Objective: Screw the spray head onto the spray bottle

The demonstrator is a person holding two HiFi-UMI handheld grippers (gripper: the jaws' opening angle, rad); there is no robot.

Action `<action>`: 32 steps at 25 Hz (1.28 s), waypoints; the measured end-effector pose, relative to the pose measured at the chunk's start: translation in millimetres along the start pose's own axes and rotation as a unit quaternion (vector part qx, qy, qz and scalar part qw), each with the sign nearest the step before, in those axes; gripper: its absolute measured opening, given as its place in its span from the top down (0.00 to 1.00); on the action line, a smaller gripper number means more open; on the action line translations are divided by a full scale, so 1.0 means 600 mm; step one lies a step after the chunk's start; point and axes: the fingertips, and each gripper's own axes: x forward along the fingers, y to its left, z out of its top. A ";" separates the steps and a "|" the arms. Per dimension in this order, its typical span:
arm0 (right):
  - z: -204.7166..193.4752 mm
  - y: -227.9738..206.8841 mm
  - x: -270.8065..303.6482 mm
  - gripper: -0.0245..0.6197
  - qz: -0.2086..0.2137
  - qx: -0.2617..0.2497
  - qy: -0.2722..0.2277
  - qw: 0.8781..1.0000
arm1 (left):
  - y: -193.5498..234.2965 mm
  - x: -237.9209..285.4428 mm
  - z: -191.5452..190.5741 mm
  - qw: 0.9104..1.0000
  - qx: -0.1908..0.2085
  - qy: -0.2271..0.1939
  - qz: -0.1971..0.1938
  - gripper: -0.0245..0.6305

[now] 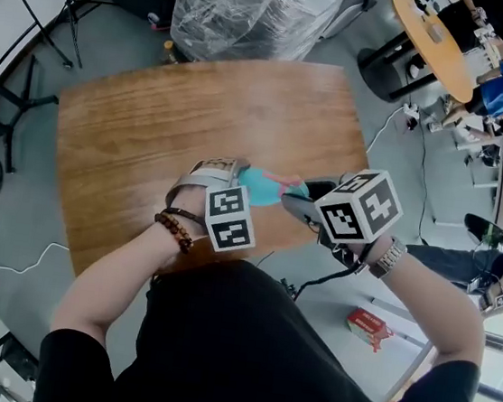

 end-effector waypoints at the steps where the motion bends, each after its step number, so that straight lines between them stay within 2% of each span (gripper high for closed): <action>1: 0.001 -0.002 0.001 0.78 0.002 0.016 -0.004 1.000 | 0.001 0.002 0.000 1.000 -0.006 -0.001 0.003 0.34; 3: 0.004 -0.004 0.003 0.78 -0.002 0.019 -0.011 1.000 | 0.002 0.006 -0.001 1.000 -0.015 -0.004 0.006 0.34; 6: 0.006 -0.005 0.003 0.77 -0.016 -0.016 -0.015 1.000 | 0.002 0.011 -0.002 1.000 -0.024 -0.008 0.005 0.34; 9: 0.012 -0.005 -0.003 0.72 -0.029 -0.053 -0.023 0.998 | 0.005 0.018 -0.006 0.999 -0.041 -0.017 0.002 0.34; 13: 0.021 -0.011 -0.018 0.70 -0.045 -0.076 -0.042 0.995 | 0.012 0.034 -0.020 0.997 -0.074 -0.030 0.004 0.34; 22: 0.035 -0.030 -0.031 0.71 -0.073 -0.121 -0.090 0.986 | 0.065 0.075 -0.046 0.982 -0.164 -0.089 0.037 0.33; 27: 0.037 -0.040 -0.018 0.75 -0.074 -0.125 -0.106 0.984 | 0.103 0.110 -0.069 0.970 -0.207 -0.105 0.065 0.33; 32: 0.043 -0.049 -0.004 0.87 -0.083 -0.131 -0.124 0.980 | 0.128 0.141 -0.088 0.966 -0.224 -0.103 0.081 0.32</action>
